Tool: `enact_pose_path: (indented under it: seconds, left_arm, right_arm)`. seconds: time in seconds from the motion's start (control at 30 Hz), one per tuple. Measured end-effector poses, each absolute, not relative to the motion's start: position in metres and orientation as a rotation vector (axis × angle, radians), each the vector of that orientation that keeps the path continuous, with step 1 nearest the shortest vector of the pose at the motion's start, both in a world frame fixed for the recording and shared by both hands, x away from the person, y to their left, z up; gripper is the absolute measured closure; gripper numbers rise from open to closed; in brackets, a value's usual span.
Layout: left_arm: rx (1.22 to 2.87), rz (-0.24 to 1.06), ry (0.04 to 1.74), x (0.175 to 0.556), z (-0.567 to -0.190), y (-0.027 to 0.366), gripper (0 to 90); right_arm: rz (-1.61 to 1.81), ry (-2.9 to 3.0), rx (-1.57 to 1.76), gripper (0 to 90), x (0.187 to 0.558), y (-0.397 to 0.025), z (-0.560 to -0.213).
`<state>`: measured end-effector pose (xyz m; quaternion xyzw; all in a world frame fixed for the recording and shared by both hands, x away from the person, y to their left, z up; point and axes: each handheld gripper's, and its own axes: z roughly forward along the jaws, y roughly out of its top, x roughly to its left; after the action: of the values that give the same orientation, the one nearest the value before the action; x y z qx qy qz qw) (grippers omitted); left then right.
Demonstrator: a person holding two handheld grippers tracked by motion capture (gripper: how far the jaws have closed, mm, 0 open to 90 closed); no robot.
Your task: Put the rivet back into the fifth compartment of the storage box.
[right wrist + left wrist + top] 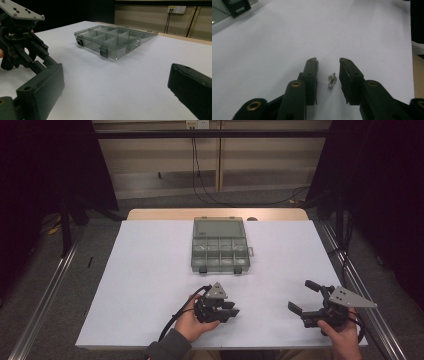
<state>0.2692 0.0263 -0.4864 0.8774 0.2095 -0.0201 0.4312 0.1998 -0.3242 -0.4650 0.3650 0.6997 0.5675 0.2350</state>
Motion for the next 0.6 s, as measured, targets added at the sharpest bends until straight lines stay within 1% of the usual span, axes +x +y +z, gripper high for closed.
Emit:
enact_pose_path:
  seconds: [0.23, 0.33, 0.43, 0.6]
  left_arm:
    - [2.199, -0.041, 0.512, 0.2679, -0.4871, 0.0253, 74.1]
    - [2.207, -0.025, 0.514, 0.2679, -0.4871, 0.0255, 80.0]
    - [2.207, -0.023, 0.522, 0.2680, -0.4871, 0.0254, 81.9]
    - [2.204, -0.023, 0.528, 0.2679, -0.4871, 0.0254, 82.3]
  right_arm:
    - [1.554, 1.919, 1.001, 0.6, 0.1997, -0.3247, -0.4646]
    - [1.552, 1.918, 1.001, 0.6, 0.1998, -0.3252, -0.4647]
    - [1.551, 1.917, 1.001, 0.6, 0.1997, -0.3254, -0.4646]
    - [1.550, 1.918, 1.001, 0.6, 0.1999, -0.3251, -0.4649]
